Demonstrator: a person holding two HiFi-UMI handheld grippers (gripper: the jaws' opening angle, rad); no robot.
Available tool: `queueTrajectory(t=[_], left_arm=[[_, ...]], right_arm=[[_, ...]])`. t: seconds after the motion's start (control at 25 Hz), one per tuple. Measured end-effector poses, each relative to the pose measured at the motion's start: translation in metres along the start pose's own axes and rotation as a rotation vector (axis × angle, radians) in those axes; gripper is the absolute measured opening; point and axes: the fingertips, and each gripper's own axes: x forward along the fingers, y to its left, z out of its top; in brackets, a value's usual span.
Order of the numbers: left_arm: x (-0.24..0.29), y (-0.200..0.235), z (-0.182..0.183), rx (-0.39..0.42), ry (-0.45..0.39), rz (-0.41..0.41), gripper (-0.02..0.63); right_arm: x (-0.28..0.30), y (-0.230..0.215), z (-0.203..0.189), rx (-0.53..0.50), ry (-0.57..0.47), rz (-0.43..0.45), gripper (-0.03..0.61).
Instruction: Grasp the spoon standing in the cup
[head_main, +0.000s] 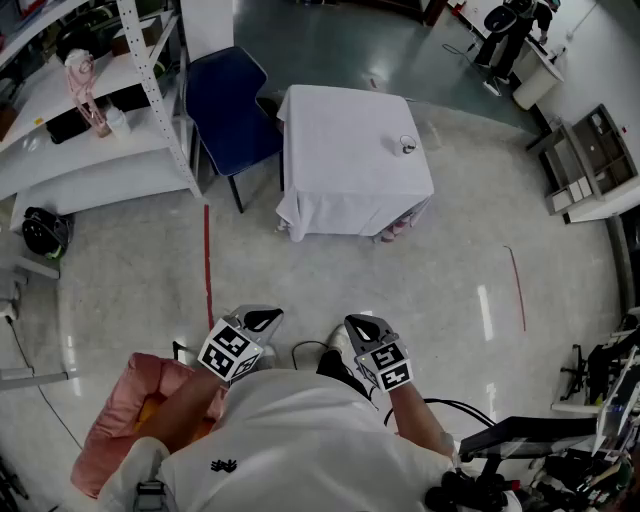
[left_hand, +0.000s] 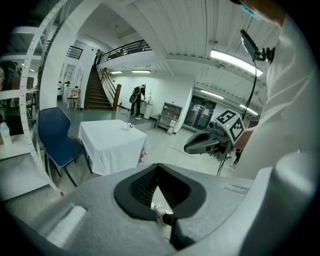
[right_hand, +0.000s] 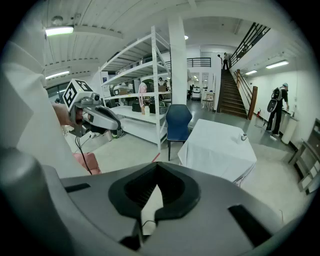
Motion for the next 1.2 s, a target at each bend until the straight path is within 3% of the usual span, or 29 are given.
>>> queueTrajectory(t=[0.16, 0.28, 0.64, 0.84, 1.0, 1.12, 1.2], left_arm=[[0.001, 0.035, -0.011, 0.06, 0.025, 0.016, 0.012], [0.015, 0.034, -0.009, 0.07, 0.019, 0.015, 0.011], [0.119, -0.068, 0.019, 0.108, 0.038, -0.004, 0.011], [0.205, -0.134, 0.072, 0.11, -0.03, 0.041, 0.012], [0.266, -0.16, 0.106, 0.101, -0.055, 0.101, 0.014], [0.304, -0.17, 0.12, 0.09, -0.034, 0.103, 0.02], [0.326, -0.167, 0.13, 0.096, -0.012, 0.096, 0.068]], right_arm=[[0.024, 0.008, 0.011, -0.037, -0.013, 0.019, 0.007], [0.024, -0.004, -0.002, -0.038, -0.005, 0.012, 0.006], [-0.047, -0.089, -0.06, -0.027, -0.074, 0.012, 0.006], [-0.105, -0.167, -0.115, -0.106, -0.062, -0.02, 0.009], [-0.137, -0.228, -0.149, -0.039, -0.083, 0.001, 0.095], [-0.149, -0.267, -0.165, -0.004, -0.094, -0.002, 0.095], [-0.149, -0.293, -0.168, 0.021, -0.105, -0.012, 0.095]])
